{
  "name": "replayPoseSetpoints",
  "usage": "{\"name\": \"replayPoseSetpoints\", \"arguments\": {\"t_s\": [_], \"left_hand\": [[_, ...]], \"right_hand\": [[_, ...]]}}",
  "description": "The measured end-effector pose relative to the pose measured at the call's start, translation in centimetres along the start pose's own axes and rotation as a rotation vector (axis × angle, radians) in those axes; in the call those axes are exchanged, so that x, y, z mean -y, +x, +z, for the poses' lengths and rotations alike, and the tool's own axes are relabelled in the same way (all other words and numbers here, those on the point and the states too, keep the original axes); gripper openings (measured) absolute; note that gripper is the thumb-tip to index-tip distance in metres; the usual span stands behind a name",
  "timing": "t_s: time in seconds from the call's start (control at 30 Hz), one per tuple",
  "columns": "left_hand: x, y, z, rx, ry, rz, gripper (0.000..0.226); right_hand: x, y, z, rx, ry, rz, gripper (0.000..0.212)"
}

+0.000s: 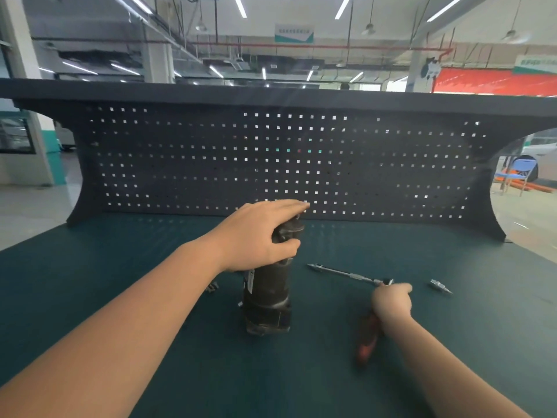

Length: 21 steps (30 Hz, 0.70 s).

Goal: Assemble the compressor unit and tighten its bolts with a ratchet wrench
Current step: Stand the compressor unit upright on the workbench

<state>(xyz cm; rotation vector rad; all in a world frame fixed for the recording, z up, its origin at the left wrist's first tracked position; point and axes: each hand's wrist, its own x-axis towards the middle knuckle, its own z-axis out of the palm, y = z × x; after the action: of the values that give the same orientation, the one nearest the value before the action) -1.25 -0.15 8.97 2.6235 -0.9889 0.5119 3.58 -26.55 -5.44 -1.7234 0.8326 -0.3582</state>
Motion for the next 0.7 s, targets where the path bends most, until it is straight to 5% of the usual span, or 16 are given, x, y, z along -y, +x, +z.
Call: {"name": "replayPoseSetpoints", "arguments": {"t_s": [0.17, 0.23, 0.3, 0.4, 0.53, 0.63, 0.7], "left_hand": [[1.1, -0.1, -0.1, 0.023, -0.052, -0.015, 0.083], [1.4, -0.2, -0.1, 0.032, -0.088, -0.007, 0.091], [1.7, -0.3, 0.0, 0.009, -0.143, 0.026, 0.097], [2.0, -0.4, -0.1, -0.027, -0.216, 0.054, 0.114], [1.8, -0.9, -0.1, -0.112, -0.366, 0.029, 0.121], [2.3, -1.3, 0.2, -0.411, -0.607, -0.063, 0.085], [4.5, -1.7, 0.1, -0.631, -0.929, -0.302, 0.051]], "right_hand": [[1.0, -2.6, -2.4, 0.028, -0.898, -0.215, 0.025], [2.7, -3.8, -2.8, 0.007, -1.016, -0.317, 0.026], [5.3, -5.6, -2.4, 0.086, -0.668, -0.589, 0.045], [9.7, -10.9, -0.8, 0.504, 0.024, -0.985, 0.048], [11.5, -14.9, 2.0, 0.772, 0.079, -1.047, 0.040], [11.4, -14.8, 3.1, 0.712, 0.151, -1.064, 0.021], [11.2, -14.5, 3.4, 0.696, 0.178, -1.036, 0.019]]}}
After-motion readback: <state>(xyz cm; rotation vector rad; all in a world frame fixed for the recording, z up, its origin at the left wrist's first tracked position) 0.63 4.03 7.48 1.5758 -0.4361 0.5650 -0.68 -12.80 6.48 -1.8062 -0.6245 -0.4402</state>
